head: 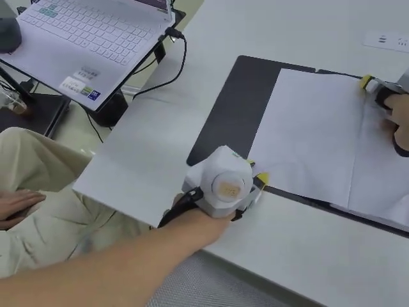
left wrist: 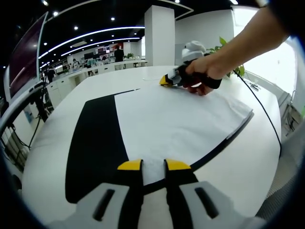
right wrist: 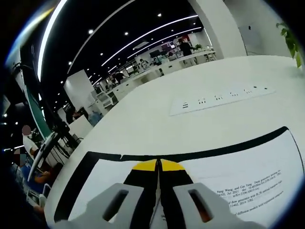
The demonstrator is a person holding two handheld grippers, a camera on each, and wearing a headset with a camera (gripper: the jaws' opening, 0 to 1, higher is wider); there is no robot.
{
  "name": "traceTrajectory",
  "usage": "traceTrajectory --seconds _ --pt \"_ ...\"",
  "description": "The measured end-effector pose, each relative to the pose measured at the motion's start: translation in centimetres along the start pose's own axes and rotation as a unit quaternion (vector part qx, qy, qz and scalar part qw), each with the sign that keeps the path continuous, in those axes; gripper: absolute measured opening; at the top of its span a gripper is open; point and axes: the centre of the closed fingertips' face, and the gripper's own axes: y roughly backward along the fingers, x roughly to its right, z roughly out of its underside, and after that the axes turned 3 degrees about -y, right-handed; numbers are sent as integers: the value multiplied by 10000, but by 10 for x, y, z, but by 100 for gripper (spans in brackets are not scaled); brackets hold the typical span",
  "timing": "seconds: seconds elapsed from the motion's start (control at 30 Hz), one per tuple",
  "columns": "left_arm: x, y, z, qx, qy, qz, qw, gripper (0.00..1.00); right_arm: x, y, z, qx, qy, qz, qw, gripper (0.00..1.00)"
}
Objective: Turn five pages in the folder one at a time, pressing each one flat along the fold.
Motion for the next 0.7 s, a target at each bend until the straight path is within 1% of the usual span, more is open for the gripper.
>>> traceTrajectory --seconds 0.07,0.1,0.3,0.4,0.47,0.53,0.7 --pt "0 0 0 3 13 -8 10000 15 -1 2 1 -1 48 -3 10000 0" --pt "0 0 0 5 11 -10 10000 15 -2 4 2 -26 138 -10 9999 0" --pt "-1 -1 0 9 19 -10 10000 15 -3 10 7 -64 197 -74 9998 0" --pt "-1 -1 0 8 34 -13 10000 15 -7 18 13 -74 289 -156 9994 0" --pt "-1 -1 0 12 36 -14 10000 15 -8 23 17 -43 267 -190 9995 0" --pt "0 -2 1 15 27 -12 10000 15 -13 32 21 -24 277 -237 9993 0" --pt "0 -2 1 16 21 -9 10000 16 -18 42 30 -89 351 -332 9988 0"
